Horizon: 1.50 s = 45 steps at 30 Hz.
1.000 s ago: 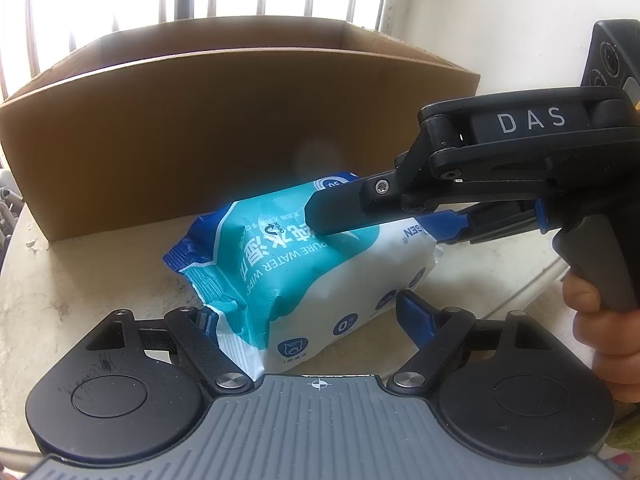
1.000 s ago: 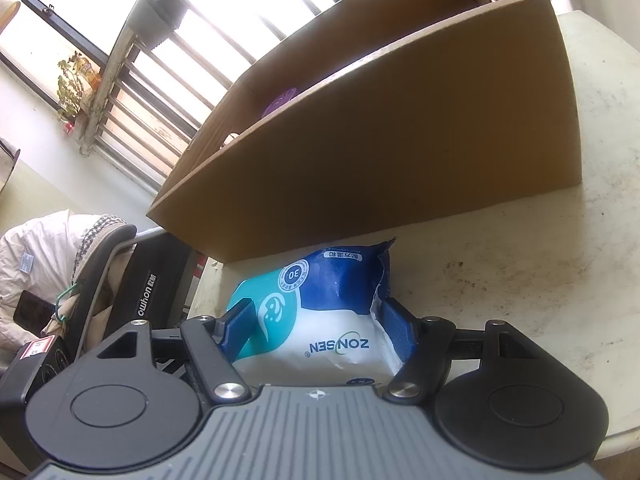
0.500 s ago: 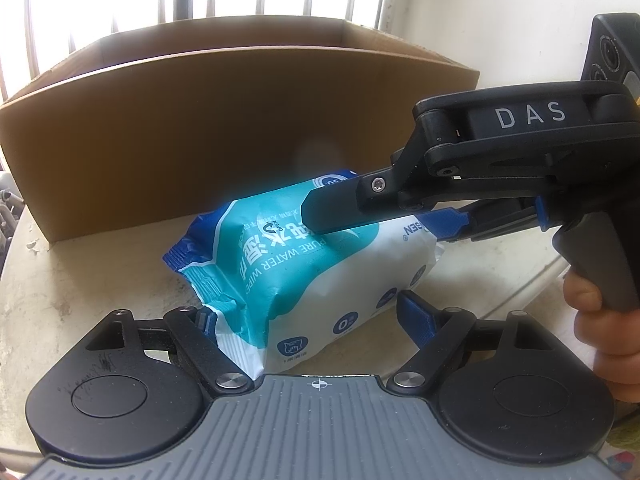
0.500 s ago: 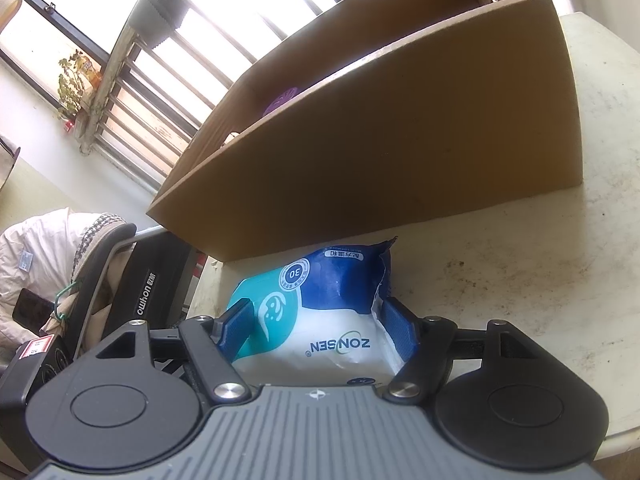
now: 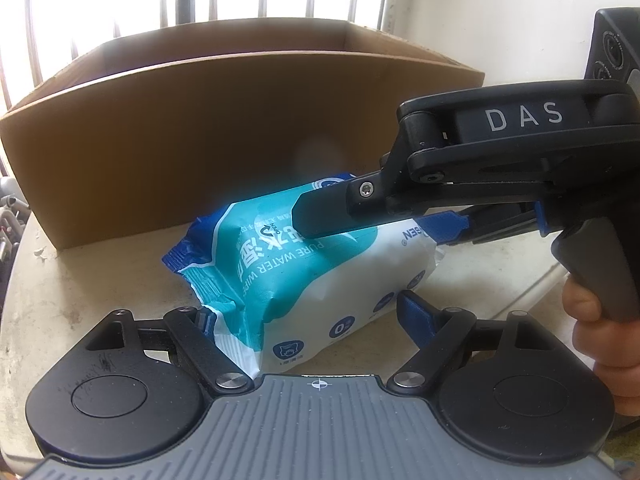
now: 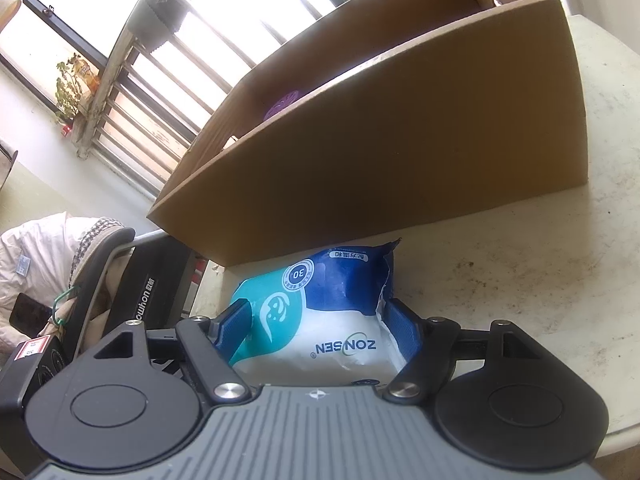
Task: Organize objects
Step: 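Hold the wet-wipes pack in the right gripper beside the cardboard box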
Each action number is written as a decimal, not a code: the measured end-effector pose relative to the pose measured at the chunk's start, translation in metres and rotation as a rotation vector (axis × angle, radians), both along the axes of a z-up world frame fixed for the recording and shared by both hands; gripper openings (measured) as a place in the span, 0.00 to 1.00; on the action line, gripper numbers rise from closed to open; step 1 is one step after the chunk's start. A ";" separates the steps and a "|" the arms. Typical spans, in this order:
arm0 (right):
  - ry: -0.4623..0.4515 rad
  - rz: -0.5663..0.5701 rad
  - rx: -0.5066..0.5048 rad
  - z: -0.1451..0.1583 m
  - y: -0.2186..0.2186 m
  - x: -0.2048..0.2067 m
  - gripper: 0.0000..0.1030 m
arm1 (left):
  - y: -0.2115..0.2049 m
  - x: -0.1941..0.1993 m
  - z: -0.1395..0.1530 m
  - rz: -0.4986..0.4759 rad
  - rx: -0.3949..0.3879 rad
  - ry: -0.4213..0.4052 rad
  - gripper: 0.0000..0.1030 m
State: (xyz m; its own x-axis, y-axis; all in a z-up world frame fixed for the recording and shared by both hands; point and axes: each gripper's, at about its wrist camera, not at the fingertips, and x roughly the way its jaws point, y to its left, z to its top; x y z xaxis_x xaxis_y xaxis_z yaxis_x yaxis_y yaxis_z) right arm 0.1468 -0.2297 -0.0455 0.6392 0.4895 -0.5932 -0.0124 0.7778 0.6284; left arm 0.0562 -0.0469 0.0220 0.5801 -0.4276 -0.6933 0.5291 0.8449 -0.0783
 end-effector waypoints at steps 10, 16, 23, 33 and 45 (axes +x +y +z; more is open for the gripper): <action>-0.012 0.006 0.046 -0.003 -0.007 -0.003 0.74 | 0.005 0.005 -0.004 -0.008 0.022 -0.007 0.82; -0.002 0.004 0.052 -0.009 -0.005 -0.003 0.73 | 0.003 0.008 -0.004 -0.007 0.034 -0.016 0.83; -0.007 0.001 0.037 -0.006 0.000 -0.003 0.73 | 0.001 0.011 0.000 0.000 0.039 -0.015 0.82; -0.017 0.003 0.015 0.000 0.001 -0.006 0.73 | 0.008 0.012 0.003 -0.002 0.033 -0.016 0.82; -0.028 0.010 0.010 0.004 0.003 -0.008 0.73 | 0.007 0.015 -0.004 0.000 0.036 -0.028 0.82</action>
